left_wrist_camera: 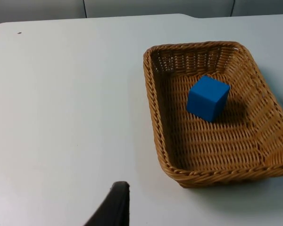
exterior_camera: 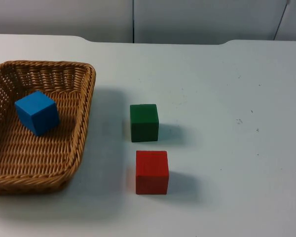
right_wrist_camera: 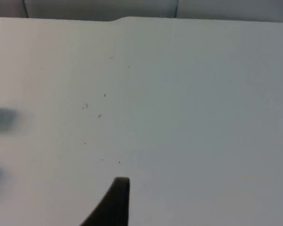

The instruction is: Pick up the basket with the left hand and place the blue cube into the basket with the right hand.

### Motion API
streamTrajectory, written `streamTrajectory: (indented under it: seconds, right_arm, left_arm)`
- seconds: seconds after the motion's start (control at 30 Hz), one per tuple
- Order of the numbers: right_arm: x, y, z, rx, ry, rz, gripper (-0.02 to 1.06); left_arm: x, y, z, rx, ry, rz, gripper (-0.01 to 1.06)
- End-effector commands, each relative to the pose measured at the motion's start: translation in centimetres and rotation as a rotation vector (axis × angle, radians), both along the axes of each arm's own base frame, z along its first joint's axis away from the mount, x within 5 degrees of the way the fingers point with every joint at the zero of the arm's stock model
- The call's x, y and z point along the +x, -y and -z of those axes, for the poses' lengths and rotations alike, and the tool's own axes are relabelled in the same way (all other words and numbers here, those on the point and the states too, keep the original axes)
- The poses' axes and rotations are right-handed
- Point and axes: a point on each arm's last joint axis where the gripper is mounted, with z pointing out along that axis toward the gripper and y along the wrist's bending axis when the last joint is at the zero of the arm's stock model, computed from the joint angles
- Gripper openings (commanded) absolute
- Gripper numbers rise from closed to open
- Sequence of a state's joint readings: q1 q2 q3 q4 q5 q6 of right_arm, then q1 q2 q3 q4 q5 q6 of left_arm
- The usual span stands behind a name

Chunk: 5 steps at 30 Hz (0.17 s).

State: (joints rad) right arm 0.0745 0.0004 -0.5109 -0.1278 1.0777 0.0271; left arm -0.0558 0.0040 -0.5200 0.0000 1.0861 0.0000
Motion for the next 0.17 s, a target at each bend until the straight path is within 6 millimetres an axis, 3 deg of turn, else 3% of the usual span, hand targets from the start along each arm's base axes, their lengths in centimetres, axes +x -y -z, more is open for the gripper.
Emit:
streamTrajectory:
  seconds: [0.0,0.13]
  right_arm:
    - [-0.04,-0.05,-0.23,0.002,0.018,0.031,1.04]
    - [-0.1,-0.09,-0.23,0.001,0.018,0.088,1.04]
  left_arm:
    - [0.05,0.0,0.11,-0.007,0.006,0.001,1.05]
    - [0.05,0.0,0.11,-0.007,0.006,0.001,1.05]
